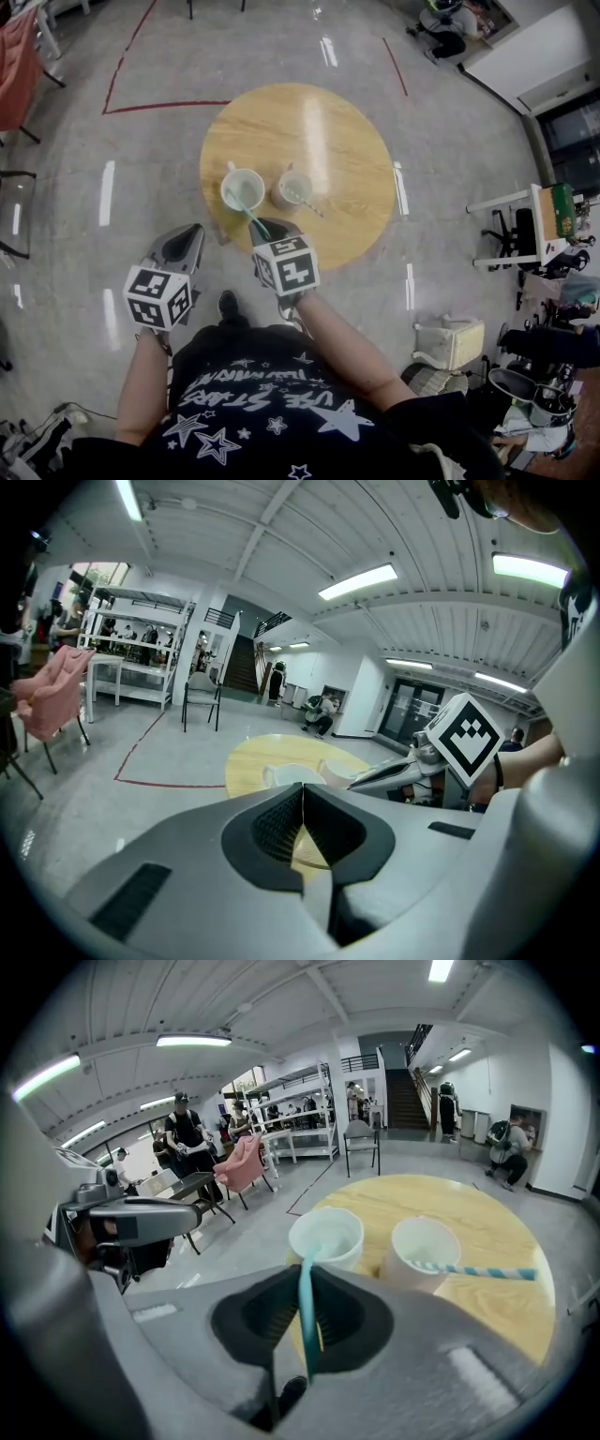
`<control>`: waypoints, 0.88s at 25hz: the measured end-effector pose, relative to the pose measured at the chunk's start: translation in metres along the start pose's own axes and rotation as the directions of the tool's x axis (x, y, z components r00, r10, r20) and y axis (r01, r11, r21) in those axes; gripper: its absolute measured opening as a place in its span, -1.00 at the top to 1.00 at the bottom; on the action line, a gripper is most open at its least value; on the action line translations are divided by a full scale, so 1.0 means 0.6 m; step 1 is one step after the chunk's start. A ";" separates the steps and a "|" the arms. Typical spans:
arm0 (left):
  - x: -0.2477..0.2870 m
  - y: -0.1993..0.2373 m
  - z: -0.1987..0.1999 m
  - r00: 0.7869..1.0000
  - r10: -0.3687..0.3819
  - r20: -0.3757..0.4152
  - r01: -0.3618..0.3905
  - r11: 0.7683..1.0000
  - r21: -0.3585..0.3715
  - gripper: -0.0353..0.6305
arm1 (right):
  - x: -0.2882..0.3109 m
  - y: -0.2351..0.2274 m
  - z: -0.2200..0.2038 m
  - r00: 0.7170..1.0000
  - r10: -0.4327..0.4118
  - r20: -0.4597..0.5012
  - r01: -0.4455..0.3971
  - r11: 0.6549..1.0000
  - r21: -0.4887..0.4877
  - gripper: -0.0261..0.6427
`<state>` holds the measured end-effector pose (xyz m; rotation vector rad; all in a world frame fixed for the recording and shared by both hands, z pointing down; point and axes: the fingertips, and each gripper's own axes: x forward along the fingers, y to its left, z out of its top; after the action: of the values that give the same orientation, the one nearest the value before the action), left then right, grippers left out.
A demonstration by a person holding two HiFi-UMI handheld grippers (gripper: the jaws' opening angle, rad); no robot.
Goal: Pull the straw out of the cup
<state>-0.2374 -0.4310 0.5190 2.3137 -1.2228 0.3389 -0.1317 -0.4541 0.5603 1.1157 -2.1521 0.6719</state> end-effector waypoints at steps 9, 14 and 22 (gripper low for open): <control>-0.025 -0.041 -0.003 1.000 0.015 0.015 -0.015 1.000 0.003 0.87 | -0.050 -0.009 -0.006 0.998 -0.002 0.059 0.001 1.000 0.019 0.83; -0.032 -0.080 -0.003 0.999 0.024 0.025 -0.024 1.000 0.000 0.87 | -0.093 -0.021 -0.012 0.996 0.005 0.091 -0.007 1.000 0.024 0.83; -0.061 -0.128 0.016 0.997 0.045 0.065 -0.046 0.999 0.010 0.87 | -0.162 -0.020 -0.010 0.989 0.028 0.143 -0.031 0.999 0.022 0.83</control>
<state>-0.1948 -0.3739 0.4710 2.3265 -1.3099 0.2895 -0.0755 -0.4045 0.4966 1.1782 -2.2908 0.6500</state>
